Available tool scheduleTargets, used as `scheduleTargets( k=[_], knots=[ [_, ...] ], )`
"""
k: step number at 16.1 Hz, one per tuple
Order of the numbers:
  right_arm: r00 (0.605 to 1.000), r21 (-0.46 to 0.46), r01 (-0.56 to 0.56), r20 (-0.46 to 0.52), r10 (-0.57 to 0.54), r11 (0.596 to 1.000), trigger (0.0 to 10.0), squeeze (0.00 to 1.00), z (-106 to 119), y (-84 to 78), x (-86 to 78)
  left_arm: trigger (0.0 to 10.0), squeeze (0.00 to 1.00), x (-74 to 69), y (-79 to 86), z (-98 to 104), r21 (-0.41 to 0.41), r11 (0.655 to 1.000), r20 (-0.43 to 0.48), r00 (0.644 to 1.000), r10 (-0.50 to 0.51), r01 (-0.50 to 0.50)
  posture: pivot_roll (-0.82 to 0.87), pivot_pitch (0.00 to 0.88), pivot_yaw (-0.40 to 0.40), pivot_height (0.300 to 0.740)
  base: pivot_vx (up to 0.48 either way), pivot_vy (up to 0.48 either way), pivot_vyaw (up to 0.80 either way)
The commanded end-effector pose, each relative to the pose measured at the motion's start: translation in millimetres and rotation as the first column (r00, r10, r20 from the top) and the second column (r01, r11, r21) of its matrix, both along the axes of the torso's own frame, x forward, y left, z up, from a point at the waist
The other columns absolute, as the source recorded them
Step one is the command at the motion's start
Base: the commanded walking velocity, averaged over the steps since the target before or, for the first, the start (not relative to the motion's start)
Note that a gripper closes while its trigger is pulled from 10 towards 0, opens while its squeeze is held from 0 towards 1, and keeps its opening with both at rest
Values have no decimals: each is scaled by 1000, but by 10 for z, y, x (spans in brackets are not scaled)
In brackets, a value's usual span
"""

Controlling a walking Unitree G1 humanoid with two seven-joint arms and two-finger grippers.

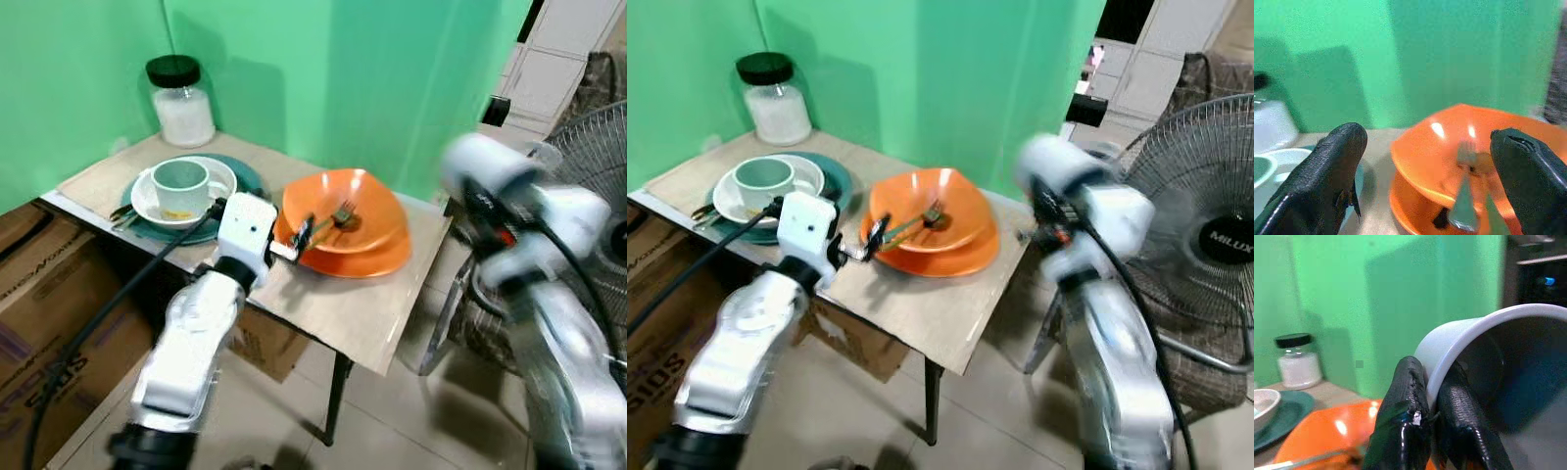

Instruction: Setting the table

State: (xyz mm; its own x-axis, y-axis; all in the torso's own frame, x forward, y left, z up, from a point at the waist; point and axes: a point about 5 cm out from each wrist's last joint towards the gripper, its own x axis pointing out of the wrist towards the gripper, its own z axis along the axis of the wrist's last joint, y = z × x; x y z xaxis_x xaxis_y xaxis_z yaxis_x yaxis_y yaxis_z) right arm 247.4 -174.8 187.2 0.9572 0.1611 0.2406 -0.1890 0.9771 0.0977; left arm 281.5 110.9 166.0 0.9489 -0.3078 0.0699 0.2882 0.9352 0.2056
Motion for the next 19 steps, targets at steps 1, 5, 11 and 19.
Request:
scheduleTargets(
  k=[1,5,11,19],
  knots=[
    [1000,-8,20,8,-20,1000,10000,0,50,33,-67,10000,0,0,14,23,-21,999,29,998,49,-49,13,0,-20,740,0,0,0],
    [987,-38,123,-98,-126,992,10000,0,-104,4,-294,10000,0,-52,69,61,-26,990,47,989,140,-139,1,0,-22,740,0,0,-583],
    [926,-82,296,-220,-306,952,10000,0,-354,-220,-330,10000,0,-165,181,-87,21,999,-34,999,25,-24,2,0,-28,740,0,0,-800],
    [905,-139,287,-285,-316,948,10000,0,-550,-137,-381,10000,0,-216,223,-153,-1,997,-38,996,75,-75,1,0,-17,740,0,0,-800]
  ],
)
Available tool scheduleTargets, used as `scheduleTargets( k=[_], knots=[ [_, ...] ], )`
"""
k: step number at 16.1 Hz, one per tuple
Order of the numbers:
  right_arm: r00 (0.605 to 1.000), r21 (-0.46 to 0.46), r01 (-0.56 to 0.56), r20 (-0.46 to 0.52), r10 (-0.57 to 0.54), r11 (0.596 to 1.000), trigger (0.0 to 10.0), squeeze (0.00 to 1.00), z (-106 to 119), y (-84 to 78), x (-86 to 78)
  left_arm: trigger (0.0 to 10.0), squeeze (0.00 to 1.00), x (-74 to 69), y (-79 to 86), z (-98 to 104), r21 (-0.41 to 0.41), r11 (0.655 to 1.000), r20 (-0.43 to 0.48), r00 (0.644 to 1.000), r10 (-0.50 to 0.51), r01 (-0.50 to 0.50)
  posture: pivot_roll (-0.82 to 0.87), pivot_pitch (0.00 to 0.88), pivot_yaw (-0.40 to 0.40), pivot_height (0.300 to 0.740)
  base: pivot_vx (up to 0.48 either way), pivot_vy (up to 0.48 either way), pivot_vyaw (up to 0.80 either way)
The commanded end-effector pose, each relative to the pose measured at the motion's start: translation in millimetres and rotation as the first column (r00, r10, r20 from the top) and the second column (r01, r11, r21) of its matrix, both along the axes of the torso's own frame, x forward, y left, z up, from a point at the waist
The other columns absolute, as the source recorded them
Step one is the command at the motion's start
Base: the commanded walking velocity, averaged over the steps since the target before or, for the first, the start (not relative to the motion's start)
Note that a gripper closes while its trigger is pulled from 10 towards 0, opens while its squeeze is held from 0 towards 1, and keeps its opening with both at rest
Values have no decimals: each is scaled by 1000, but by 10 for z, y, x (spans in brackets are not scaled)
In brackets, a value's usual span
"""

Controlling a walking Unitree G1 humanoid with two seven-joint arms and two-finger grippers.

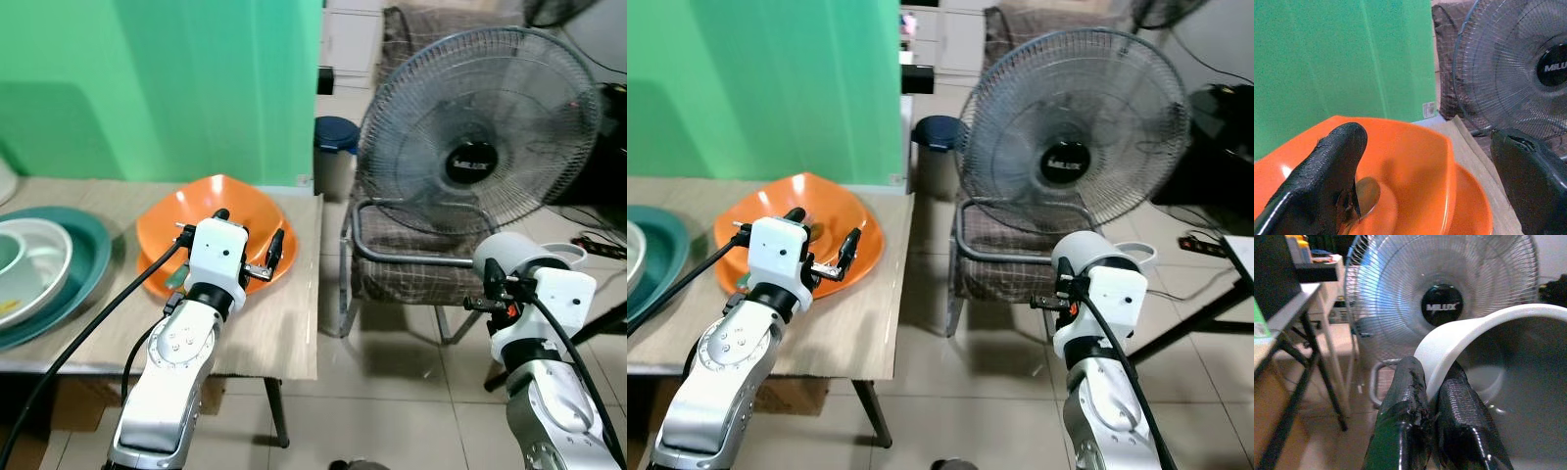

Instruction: Setting the table

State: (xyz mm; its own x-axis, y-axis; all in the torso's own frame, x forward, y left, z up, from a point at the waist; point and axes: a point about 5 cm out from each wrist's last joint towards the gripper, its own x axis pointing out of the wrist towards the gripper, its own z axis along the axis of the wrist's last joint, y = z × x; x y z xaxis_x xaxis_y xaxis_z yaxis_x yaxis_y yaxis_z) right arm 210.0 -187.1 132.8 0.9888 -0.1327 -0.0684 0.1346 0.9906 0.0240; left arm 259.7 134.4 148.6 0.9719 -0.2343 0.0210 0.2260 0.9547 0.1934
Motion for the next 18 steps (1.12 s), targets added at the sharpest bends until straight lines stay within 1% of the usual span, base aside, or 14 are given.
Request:
scheduleTargets(
  k=[1,8,13,18],
  knots=[
    [1000,-21,4,-2,-4,1000,10000,0,-8,-24,-5,10000,0,2,-17,22,4,1000,12,1000,-13,13,1,0,-17,740,0,0,-800],
    [1000,6,-8,-20,9,1000,10000,0,-30,35,17,10000,0,12,-38,46,23,999,35,999,-38,38,1,0,-17,740,0,0,-800],
    [1000,5,11,-14,-11,1000,10000,0,-20,24,11,10000,0,27,-76,102,17,997,55,995,-80,79,-2,0,-6,740,0,0,-800],
    [1000,8,14,-11,-14,1000,10000,0,-8,34,-5,10000,0,30,-82,114,3,996,55,994,-89,89,-4,0,-2,740,0,0,-800]
  ],
)
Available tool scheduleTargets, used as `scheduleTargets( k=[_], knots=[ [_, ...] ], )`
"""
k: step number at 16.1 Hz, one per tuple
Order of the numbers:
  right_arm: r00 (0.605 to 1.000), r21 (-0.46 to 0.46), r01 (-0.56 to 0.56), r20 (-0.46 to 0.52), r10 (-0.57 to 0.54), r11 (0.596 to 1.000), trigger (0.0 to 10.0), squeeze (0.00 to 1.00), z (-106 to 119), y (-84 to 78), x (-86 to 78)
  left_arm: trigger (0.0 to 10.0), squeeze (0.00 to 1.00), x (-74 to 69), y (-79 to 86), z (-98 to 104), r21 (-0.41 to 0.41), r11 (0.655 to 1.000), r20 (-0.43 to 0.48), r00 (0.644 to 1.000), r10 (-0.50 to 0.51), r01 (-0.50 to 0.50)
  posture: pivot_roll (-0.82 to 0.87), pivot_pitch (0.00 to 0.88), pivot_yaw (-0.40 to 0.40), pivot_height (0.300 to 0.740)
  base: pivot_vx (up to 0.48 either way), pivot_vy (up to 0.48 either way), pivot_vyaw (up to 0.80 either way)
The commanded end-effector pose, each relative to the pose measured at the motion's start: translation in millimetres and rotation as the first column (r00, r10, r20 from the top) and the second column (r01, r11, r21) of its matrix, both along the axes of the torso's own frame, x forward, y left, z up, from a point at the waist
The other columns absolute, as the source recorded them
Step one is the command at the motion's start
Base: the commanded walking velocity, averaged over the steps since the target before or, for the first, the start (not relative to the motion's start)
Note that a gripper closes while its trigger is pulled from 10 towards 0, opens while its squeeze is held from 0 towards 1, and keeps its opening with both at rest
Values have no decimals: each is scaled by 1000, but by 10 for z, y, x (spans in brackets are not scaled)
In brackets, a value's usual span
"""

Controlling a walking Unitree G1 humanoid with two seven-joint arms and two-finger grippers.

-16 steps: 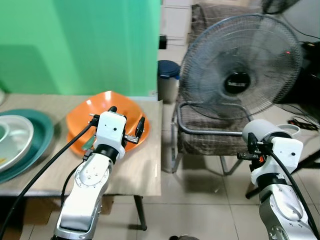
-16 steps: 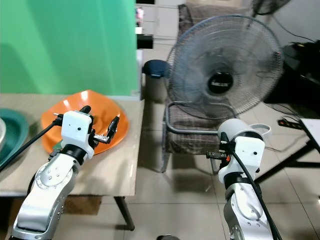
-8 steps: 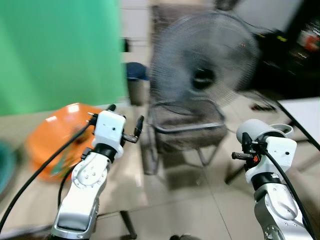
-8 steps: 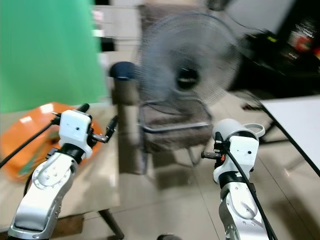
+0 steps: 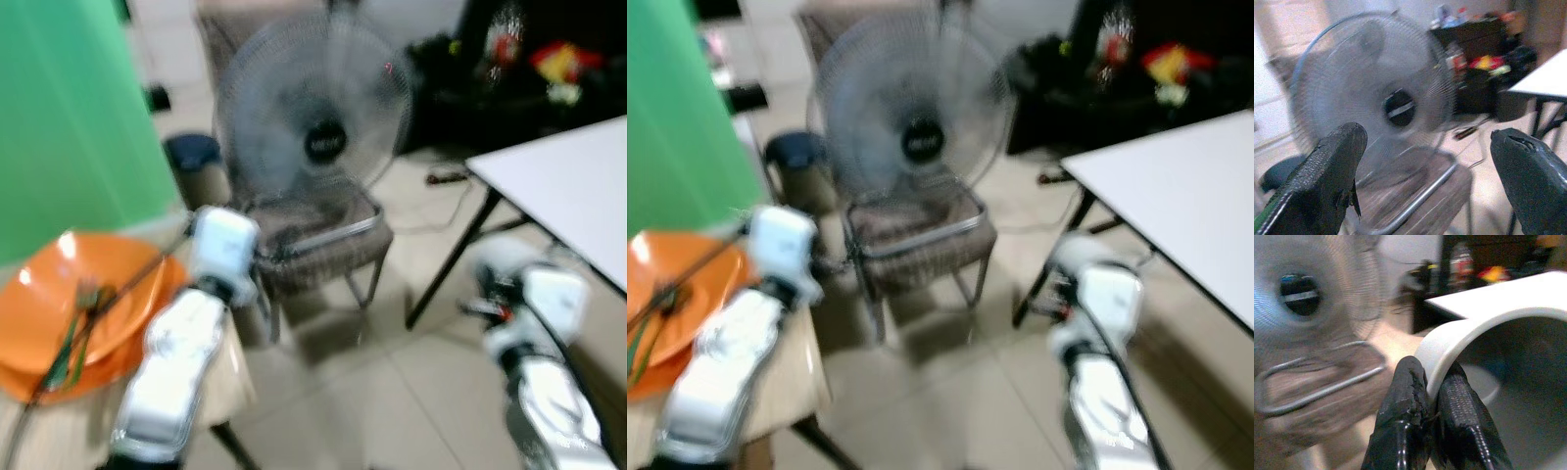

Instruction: Setting the table

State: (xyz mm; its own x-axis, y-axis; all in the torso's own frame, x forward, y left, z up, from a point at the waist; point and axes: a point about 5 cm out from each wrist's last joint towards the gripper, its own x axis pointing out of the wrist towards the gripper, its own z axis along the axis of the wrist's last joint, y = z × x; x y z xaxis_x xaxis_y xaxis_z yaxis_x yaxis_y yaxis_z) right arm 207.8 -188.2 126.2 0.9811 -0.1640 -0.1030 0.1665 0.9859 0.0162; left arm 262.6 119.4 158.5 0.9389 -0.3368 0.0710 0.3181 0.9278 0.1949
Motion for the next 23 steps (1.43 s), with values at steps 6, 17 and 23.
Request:
scheduleTargets(
  k=[6,17,23],
  knots=[
    [998,16,-58,5,58,998,10000,0,34,137,4,10000,0,17,121,4,-17,997,8,997,71,-71,-14,0,-19,740,0,-149,-800],
    [990,-88,-142,14,144,986,10000,0,151,144,114,10000,0,66,235,-85,-18,995,-31,995,97,-97,-33,0,-28,740,0,-178,-492],
    [970,-133,-234,36,241,963,10000,0,194,119,237,10000,0,79,324,-79,-19,994,-29,994,107,-108,-26,0,-40,740,41,0,0]
  ],
)
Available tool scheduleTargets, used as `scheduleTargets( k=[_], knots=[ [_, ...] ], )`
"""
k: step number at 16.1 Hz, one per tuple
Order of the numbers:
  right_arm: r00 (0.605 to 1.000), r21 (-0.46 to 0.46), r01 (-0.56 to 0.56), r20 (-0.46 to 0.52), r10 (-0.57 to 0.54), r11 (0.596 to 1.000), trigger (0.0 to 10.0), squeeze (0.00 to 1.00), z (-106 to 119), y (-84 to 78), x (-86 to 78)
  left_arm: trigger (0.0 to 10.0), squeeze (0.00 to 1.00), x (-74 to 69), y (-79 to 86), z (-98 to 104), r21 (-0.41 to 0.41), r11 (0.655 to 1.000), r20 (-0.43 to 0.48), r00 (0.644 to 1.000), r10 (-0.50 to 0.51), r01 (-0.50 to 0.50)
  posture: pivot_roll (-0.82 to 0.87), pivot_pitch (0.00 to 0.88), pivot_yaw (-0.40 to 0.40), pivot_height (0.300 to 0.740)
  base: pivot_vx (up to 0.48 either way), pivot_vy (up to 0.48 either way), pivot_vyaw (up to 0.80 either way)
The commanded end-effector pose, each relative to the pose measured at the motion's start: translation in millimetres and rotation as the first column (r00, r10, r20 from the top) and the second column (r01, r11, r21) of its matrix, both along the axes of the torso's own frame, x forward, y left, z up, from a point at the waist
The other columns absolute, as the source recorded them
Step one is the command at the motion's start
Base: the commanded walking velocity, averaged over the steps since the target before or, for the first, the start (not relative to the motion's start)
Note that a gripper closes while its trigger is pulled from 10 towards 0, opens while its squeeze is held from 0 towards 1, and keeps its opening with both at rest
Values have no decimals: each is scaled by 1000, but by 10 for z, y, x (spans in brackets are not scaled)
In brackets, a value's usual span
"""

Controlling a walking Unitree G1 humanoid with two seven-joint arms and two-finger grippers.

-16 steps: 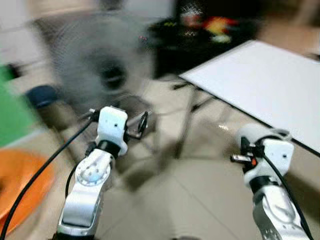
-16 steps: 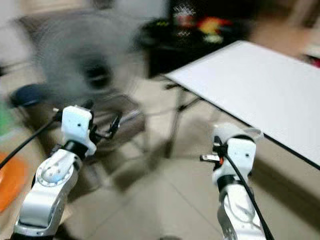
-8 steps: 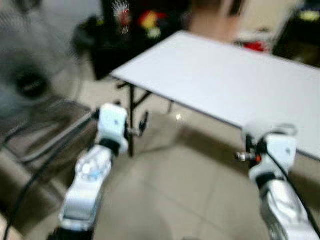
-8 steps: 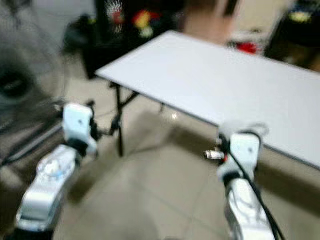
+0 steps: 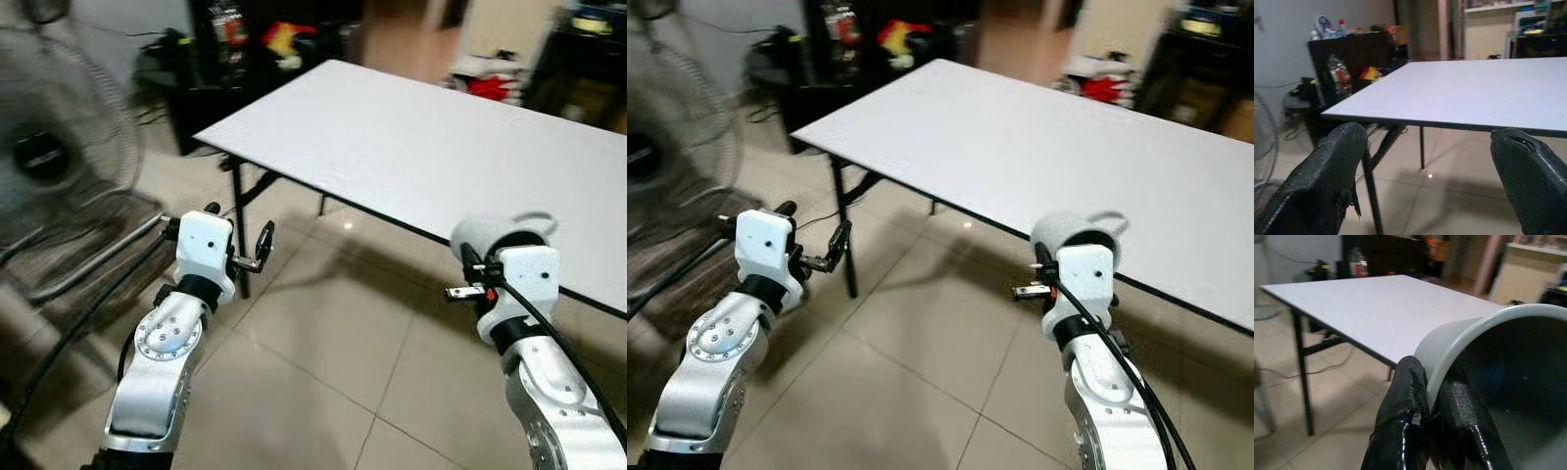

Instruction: Setting the table

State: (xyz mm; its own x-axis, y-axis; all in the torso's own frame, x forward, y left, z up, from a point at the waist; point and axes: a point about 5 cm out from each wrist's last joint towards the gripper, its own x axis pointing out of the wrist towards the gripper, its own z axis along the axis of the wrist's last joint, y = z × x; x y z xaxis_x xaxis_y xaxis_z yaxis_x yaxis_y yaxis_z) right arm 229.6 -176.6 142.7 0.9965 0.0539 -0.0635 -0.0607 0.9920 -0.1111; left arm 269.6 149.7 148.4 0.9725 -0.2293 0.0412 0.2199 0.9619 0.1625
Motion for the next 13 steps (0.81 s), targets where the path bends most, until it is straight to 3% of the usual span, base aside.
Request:
scheduleTargets(
  k=[1,5,8,13],
  knots=[
    [1000,12,-13,14,13,1000,10000,0,26,-11,31,10000,0,9,22,26,0,1000,11,1000,-6,6,-26,0,-39,740,262,0,0],
    [1000,55,-16,11,16,998,10000,0,22,8,32,10000,0,25,9,58,-8,999,15,999,-31,31,-25,0,-34,740,318,0,0],
    [999,62,-33,10,32,998,10000,0,12,47,59,10000,0,63,3,75,-9,999,16,999,-51,51,-24,0,-33,740,366,0,-800],
    [999,72,-49,15,49,996,10000,0,21,77,94,10000,0,75,-21,56,-10,997,6,997,-76,76,-19,0,-34,740,365,0,0]
  ],
)
